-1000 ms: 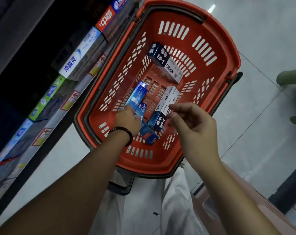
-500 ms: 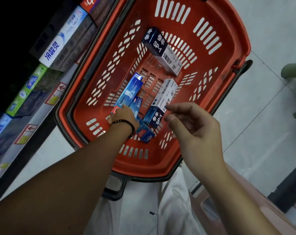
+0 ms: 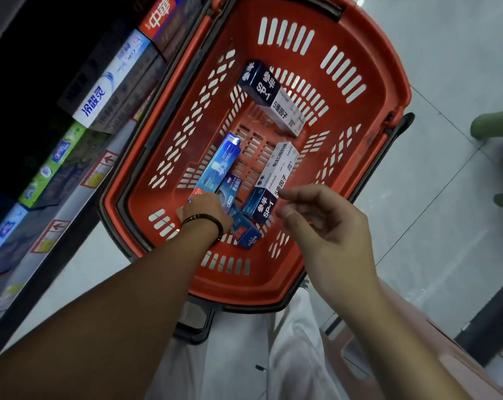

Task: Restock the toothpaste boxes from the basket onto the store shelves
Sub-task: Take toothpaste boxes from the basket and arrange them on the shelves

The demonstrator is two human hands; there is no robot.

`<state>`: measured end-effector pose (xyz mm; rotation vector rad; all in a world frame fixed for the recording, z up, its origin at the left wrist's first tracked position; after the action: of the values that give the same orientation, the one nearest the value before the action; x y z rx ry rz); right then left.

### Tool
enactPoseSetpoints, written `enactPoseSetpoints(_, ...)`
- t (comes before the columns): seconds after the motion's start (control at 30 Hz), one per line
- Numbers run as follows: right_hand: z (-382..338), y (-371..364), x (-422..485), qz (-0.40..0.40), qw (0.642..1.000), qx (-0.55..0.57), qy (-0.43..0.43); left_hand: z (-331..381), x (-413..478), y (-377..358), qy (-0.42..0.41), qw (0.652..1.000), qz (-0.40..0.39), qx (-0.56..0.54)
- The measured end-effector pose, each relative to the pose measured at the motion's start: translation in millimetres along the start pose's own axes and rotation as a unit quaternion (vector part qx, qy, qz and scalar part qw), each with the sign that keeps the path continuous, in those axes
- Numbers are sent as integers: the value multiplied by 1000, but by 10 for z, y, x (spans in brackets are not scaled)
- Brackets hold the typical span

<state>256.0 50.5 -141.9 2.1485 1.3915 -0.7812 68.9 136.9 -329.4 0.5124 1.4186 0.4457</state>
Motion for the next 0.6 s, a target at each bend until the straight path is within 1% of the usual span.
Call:
enactPoseSetpoints(0.23,-178,29,-183,11,999,20,-27,-154,-207,272,0,998,29,-60)
enactPoseSetpoints(0.47,-342,20,-478,52,996,58,-54,-131,-514,748,-56,994,54,-79)
enactPoseSetpoints(0.6,-477,-19,-648,53,995,61,-61,-121,-733,1052,-88,986,86,-111)
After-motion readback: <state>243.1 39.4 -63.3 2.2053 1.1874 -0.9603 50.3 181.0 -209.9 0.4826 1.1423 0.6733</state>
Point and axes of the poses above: each hand's wrist, its own x-axis towards the middle knuckle, its own y-axis out of the back of the hand, z = x × y, the point moved 5 cm from there along x, towards the middle knuckle, and after that the axes turned 7 degrees about -y, right-handed, at the moved point
